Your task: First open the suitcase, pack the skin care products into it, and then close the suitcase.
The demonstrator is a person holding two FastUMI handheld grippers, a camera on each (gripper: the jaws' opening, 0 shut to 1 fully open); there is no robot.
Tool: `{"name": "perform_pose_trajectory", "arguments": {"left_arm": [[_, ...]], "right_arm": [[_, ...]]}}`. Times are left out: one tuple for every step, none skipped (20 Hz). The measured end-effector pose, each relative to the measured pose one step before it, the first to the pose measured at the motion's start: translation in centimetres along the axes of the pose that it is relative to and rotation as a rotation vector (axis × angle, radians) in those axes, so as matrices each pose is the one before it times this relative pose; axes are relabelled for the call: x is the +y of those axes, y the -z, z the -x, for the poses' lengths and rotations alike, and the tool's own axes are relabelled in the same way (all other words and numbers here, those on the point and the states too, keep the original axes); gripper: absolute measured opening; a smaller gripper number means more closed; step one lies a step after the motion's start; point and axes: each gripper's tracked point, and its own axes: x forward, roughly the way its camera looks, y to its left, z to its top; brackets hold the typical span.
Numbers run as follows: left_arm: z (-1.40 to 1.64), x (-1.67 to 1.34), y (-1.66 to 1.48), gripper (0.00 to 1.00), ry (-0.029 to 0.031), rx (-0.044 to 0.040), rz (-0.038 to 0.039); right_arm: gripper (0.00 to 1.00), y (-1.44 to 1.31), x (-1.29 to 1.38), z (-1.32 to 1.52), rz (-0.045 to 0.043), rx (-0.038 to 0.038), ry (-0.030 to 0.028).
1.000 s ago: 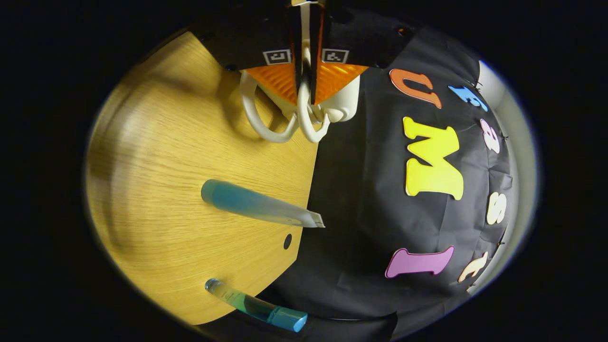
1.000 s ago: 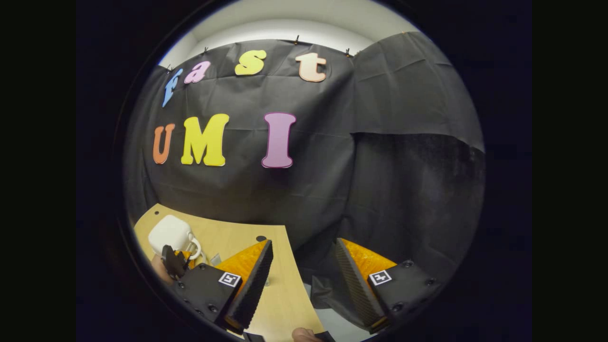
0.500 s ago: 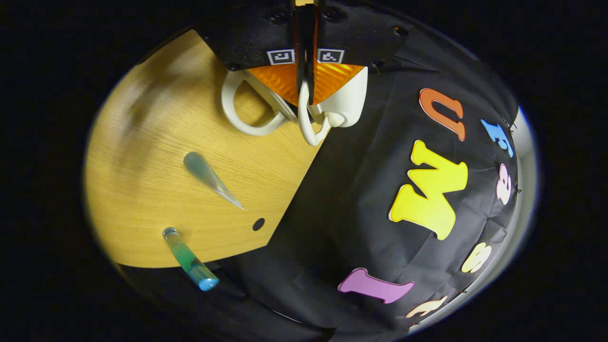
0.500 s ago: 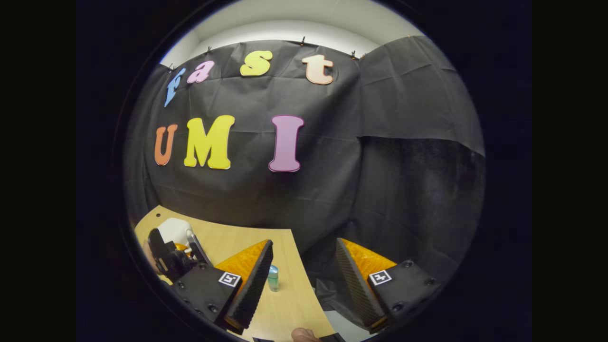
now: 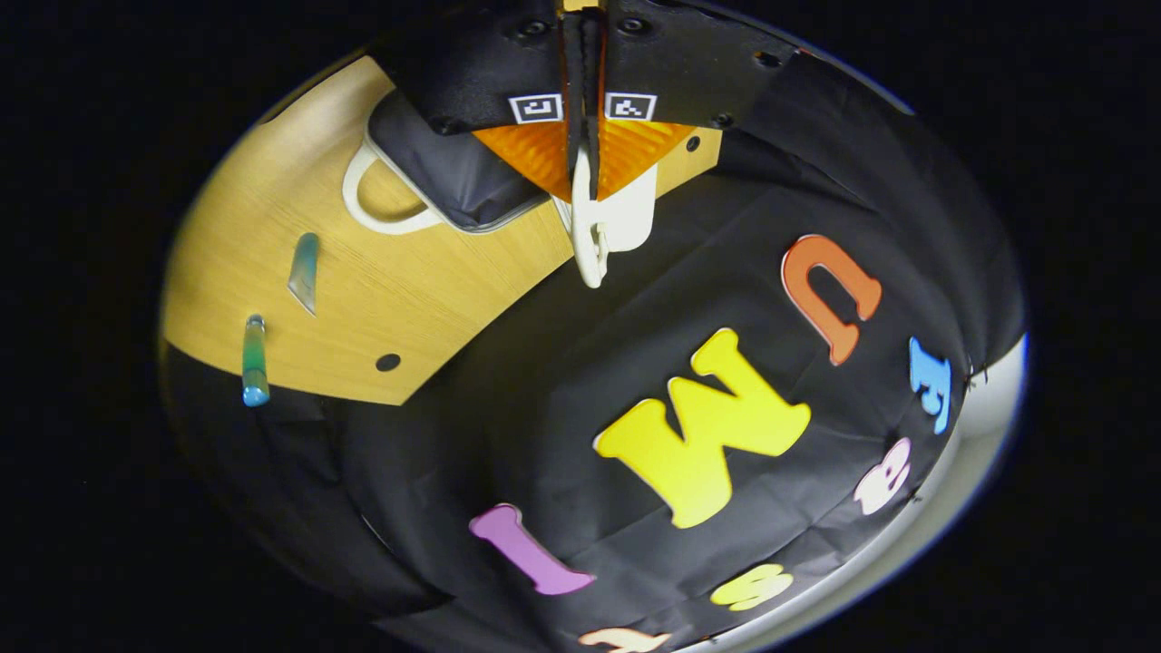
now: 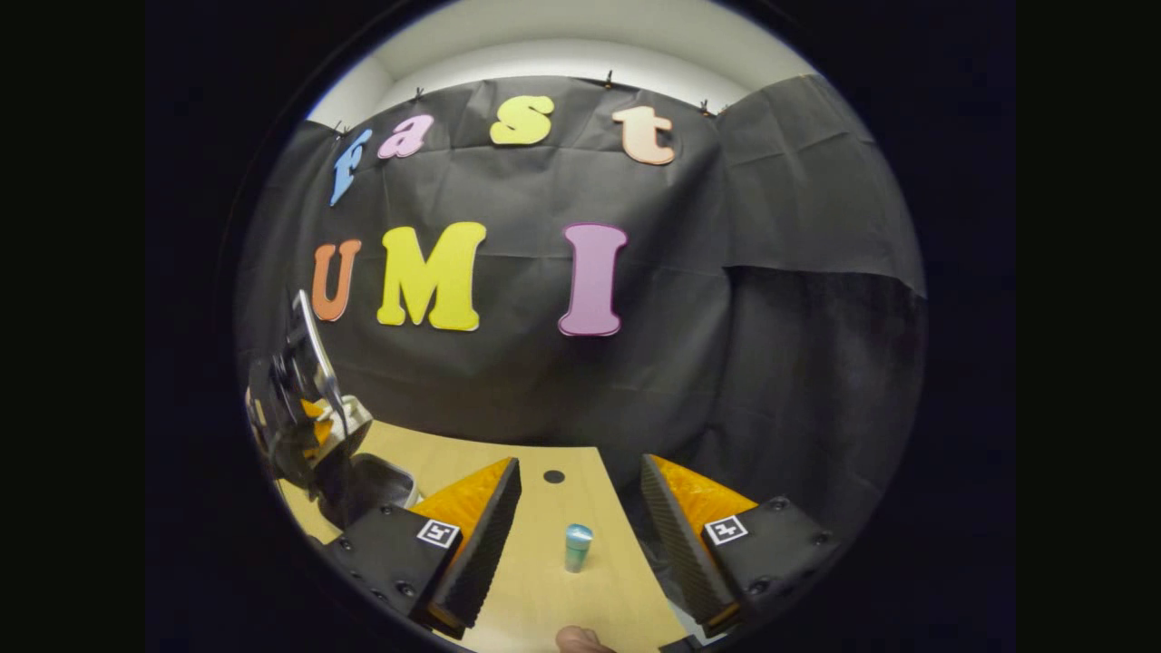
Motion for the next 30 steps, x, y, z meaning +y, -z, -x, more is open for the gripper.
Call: {"name": "perform_pose_trajectory", "arguments": {"left_arm": [[0.231,1.4,0.261,0.03,-0.00446,-0.0031,0.04664],[0.047,1.988,0.304,0.03,-0.0111,-0.00582,0.06007],[-0.008,1.29,0.319,0.03,0.00604,-0.01053,0.05688],[0.039,1.443,0.436,0.03,-0.00331,0.00197,0.04459],[-0.091,1.716,0.216,0.03,-0.00405,-0.00489,0.04114],[-0.149,1.603,0.509,0.03,-0.00007,-0.00003,0.02959],[-0.101,1.6,0.454,0.03,0.00181,-0.00818,0.02147],[0.039,1.408,0.567,0.03,0.00918,-0.00568,0.03092],[-0.012,1.406,0.653,0.03,0.00875,-0.00254,0.02818],[-0.205,1.708,0.78,0.03,-0.00143,0.00907,0.02397],[-0.294,1.597,0.802,0.03,-0.00519,0.00552,0.01269],[-0.397,1.392,1.038,0.03,-0.00566,0.01013,0.00997],[-0.418,1.5,1.306,0.03,-0.00797,0.01937,0.01026],[-0.407,1.453,1.467,0.03,-0.01039,0.02058,0.01302],[-0.488,1.263,1.232,0.03,-0.00665,0.0219,0.01574],[-0.76,1.281,1.257,0.03,-0.00938,0.02058,0.01404],[-0.704,1.012,1.413,0.03,-0.00449,0.02439,0.01231],[-0.613,0.867,1.456,0.03,-0.00054,0.02249,0.01726],[-0.861,0.658,1.35,0.03,0.00237,0.02368,0.02627],[-0.789,0.388,1.345,0.03,0.01161,0.02788,0.02775],[-0.788,0.594,1.381,0.03,0.01393,0.03263,0.03649],[-0.68,0.618,1.435,0.04,0.00415,0.02983,0.04524],[-1.029,0.52,1.04,0.04,0.01467,0.02804,0.05026],[-0.486,0.67,1.059,0.04,0.01165,0.02439,0.04176],[-0.54,0.591,0.962,0.04,0.01006,0.02268,0.03605],[-0.36,0.483,0.998,0.04,0.00464,0.02542,0.03149],[-0.417,0.266,0.669,0.04,0.01174,0.01098,0.02551],[-0.843,0.136,0.808,0.04,0.01623,0.01916,0.02521],[-0.679,0.088,0.588,0.05,0.01886,0.01519,0.02865],[-0.402,0.088,0.432,0.06,0.01537,0.01186,0.03679]], "right_arm": [[0.79,-0.127,1.076,-0.311,0.00098,0.00084,-0.01217],[0.79,-0.121,1.077,-0.252,0.00162,-0.00122,-0.01185],[0.79,-0.209,1.137,-0.268,0.00298,-0.00037,-0.01026],[0.79,-0.075,1.092,-0.286,0.00424,-0.00196,-0.01128],[0.79,-0.277,1.047,-0.255,0.00639,-0.00367,-0.00851],[0.79,-0.175,1.049,-0.296,0.00985,-0.00332,-0.00734],[0.78,-0.207,0.958,-0.369,0.00964,-0.00171,-0.00438],[0.79,-0.197,0.942,-0.258,0.00723,-0.00129,-0.00335],[0.79,-0.216,0.812,-0.226,0.00231,0.00156,-0.00174],[0.79,0.087,0.783,-0.163,0.00183,0.00457,-0.00451],[0.79,0.122,0.858,-0.235,0.00582,0.00774,-0.00369],[0.8,0.176,0.724,-0.078,0.0117,0.00851,0.00065],[0.79,0.119,0.507,-0.017,0.01258,0.00663,0.00281],[0.8,0.016,0.438,0.098,0.00983,0.00425,0.00215],[0.8,-0.06,0.449,0.059,0.00638,0.00233,0.00186],[0.79,0.083,0.365,0.042,0.00682,0.00352,0.0058],[0.79,0.226,0.276,0.052,0.00636,0.00567,0.00471],[0.8,0.109,0.21,-0.012,0.00638,0.00766,0.00551],[0.8,0.234,0.052,0.105,0.00851,0.00809,0.00893],[0.8,0.096,0.101,0.051,0.01279,0.00473,0.00619],[0.8,-0.012,0.025,0.033,0.01424,-0.00039,0.0072],[0.8,-0.093,0.066,-0.029,0.00975,0.00056,0.00522],[0.8,0.008,0.035,-0.021,0.00401,0.00187,0.00258],[0.79,-0.048,-0.003,-0.106,0.00144,0.00441,0.00436],[0.79,0.081,0.152,-0.032,0.00037,0.00589,0.00127],[0.78,0.042,0.158,-0.038,0.00427,0.00582,0.00141],[0.79,0.008,0.111,-0.057,0.00512,0.0036,0.00419],[0.8,0.056,0.114,0.08,0.00489,0.00293,-0.00026],[0.79,0.025,0.122,0.037,0.00813,0.00344,0.00063],[0.79,0.206,0.11,0.047,0.01236,0.00319,0.00382]]}}
